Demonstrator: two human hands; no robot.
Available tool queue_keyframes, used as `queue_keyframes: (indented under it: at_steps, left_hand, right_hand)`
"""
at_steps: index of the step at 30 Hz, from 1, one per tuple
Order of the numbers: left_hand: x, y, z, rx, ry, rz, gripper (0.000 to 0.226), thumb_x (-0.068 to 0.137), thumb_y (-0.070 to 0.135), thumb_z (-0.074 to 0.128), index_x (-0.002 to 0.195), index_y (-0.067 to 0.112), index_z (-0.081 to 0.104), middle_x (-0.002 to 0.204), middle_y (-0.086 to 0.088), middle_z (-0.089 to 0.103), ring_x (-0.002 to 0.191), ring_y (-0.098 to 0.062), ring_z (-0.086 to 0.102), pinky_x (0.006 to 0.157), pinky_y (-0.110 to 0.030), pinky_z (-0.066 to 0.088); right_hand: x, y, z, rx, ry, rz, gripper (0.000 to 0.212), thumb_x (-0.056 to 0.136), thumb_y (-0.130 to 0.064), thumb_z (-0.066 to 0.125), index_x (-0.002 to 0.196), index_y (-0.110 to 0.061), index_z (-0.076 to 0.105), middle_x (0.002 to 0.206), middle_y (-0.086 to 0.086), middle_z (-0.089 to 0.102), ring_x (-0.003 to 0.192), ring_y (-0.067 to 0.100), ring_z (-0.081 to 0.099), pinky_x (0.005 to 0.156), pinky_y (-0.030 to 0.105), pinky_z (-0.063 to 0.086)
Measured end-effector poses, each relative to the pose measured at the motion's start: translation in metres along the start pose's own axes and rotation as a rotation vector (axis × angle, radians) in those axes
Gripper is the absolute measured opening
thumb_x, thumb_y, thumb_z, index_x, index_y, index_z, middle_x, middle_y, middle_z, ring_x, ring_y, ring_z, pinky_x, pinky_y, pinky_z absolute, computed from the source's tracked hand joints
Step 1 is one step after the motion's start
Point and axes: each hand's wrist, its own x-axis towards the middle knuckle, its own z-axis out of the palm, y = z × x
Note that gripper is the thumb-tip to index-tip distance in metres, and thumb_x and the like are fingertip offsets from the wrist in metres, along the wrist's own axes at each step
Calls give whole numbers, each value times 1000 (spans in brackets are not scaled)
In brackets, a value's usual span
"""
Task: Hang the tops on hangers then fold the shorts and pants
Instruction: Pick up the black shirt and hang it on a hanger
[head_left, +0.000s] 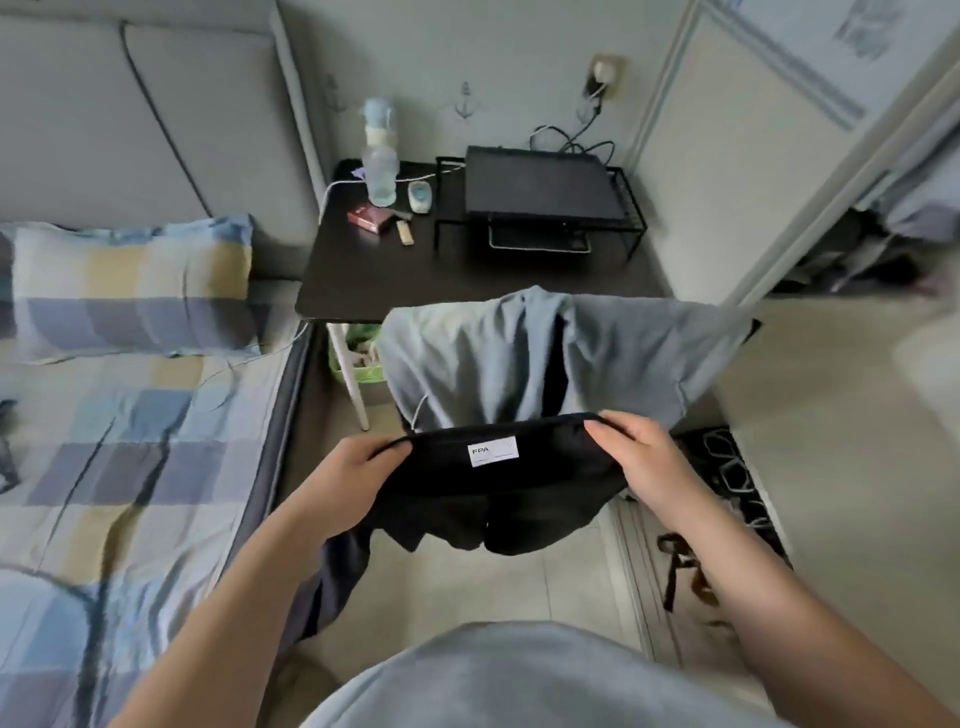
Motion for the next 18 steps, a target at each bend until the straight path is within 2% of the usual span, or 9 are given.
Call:
queue_keyframes:
  at_steps: [3,5,7,9,11,14,16,18]
  left_hand:
    - [34,61,42,-4,-89,106,37,102,37,53,90,4,65,75,-10,61,72,-21,57,70,-42,47]
    - [57,102,67,40,-119,202,42,101,42,52,87,4,61,72,-5,56,69,-18,53,68,-40,45]
    - [78,145,92,47,-146,294,39,101,43,52,86,10,65,71,-7,61,68,-13,58,69,-32,48]
    - [96,186,116,13,-183,380,32,102,39,53,87,17,70,72,0,68,70,-6,64,69,-25,51]
    - [112,229,138,-10,-241,463,32,102,36,53,84,15,69,71,6,65,67,-6,61,66,-27,49]
    - [133,297,167,-20,-355,585,38,102,39,53,87,6,65,75,-2,61,71,-14,58,70,-37,47]
    - [145,345,187,-14,-430,675,47,99,44,52,95,-2,63,80,-10,63,77,-20,58,73,-43,49]
    - [151,394,206,-15,-478,755,44,101,42,52,96,2,67,85,-16,70,79,-24,66,76,-42,53]
  right_hand:
    - [-11,0,-65,28,193,1,26,89,-40,58,89,-19,73,84,-2,75,77,7,67,68,17,51]
    - [-17,-2,-104,46,316,4,19,92,-38,59,90,-29,75,88,-7,77,81,3,69,71,15,52]
    - [-22,-9,-140,59,422,-4,23,99,-30,59,86,-35,77,86,-12,77,79,-2,69,68,11,50]
    - [-27,-21,-173,50,527,-1,29,101,-28,58,80,-35,77,80,-14,76,73,-5,68,63,8,47]
    - [-32,-38,-206,40,626,-15,29,101,-32,57,79,-35,76,79,-13,75,72,-3,69,62,9,48]
    - [-39,-67,-254,-11,791,-56,33,101,-36,55,75,-34,76,74,-11,75,69,1,70,62,13,50]
    - [-46,-87,-284,-61,893,-97,39,102,-34,54,69,-34,74,66,-16,71,62,-4,65,57,9,46]
    - [-54,-107,-315,-120,1001,-126,40,102,-34,53,69,-24,72,63,-15,67,59,-4,62,55,9,43]
